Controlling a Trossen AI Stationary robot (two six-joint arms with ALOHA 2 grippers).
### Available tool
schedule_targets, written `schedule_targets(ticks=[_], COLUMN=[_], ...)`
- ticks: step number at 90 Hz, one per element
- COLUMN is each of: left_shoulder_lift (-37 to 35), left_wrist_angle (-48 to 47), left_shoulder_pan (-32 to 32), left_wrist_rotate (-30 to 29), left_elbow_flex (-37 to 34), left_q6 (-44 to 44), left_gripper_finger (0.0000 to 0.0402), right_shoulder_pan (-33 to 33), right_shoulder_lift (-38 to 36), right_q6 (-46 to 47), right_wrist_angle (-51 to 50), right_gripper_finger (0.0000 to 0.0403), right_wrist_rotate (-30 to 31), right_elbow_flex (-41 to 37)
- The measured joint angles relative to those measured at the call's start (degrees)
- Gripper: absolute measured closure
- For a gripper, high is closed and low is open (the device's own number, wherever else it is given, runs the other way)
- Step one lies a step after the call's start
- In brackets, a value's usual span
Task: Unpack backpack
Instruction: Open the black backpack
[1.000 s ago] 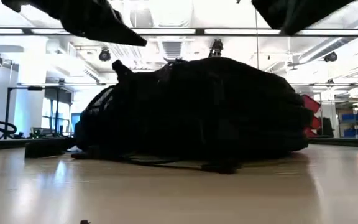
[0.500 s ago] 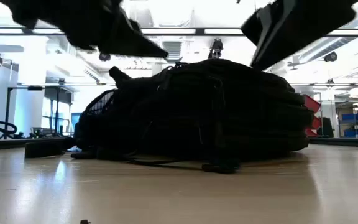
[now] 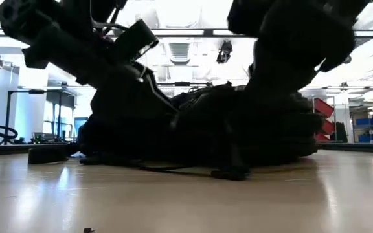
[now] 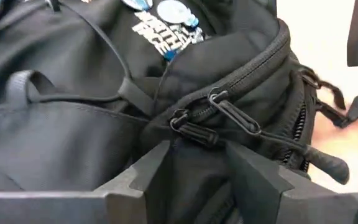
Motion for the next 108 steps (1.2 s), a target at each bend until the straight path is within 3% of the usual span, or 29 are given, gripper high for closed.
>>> schedule_targets(ticks=[13, 24, 48, 84, 108], left_shoulder_lift=[2.54, 3.36, 3.06, -1.36, -1.3], left_wrist_angle=[1.41, 2.08, -0.18, -12.25, -17.75], left_shoulder_pan=[0.18, 0.18, 0.18, 0.03, -0.06], left_wrist_rotate=[-0.02, 0.0, 0.45, -1.92, -4.96], left_elbow_flex=[0.03, 0.07, 0.14, 0.13, 0.05], left_q6=[-1.27, -1.29, 0.0, -0.88, -3.57], left_gripper_finger=[0.028, 0.0286, 0.0294, 0.0299, 0.0299], right_shoulder_pan=[-1.84, -2.84, -3.0, -0.79, 0.61], right_shoulder_lift=[3.8, 5.18, 2.66, -6.05, -11.79], right_q6=[1.93, 4.04, 2.87, -1.85, -0.51], right_wrist_angle=[3.95, 4.14, 0.99, -12.58, -25.2], right_gripper_finger=[0.02, 0.0228, 0.0389, 0.0402, 0.0402], right_wrist_rotate=[1.83, 4.08, 2.29, -9.23, -11.06], right_elbow_flex=[0.13, 0.28, 0.31, 0.05, 0.05])
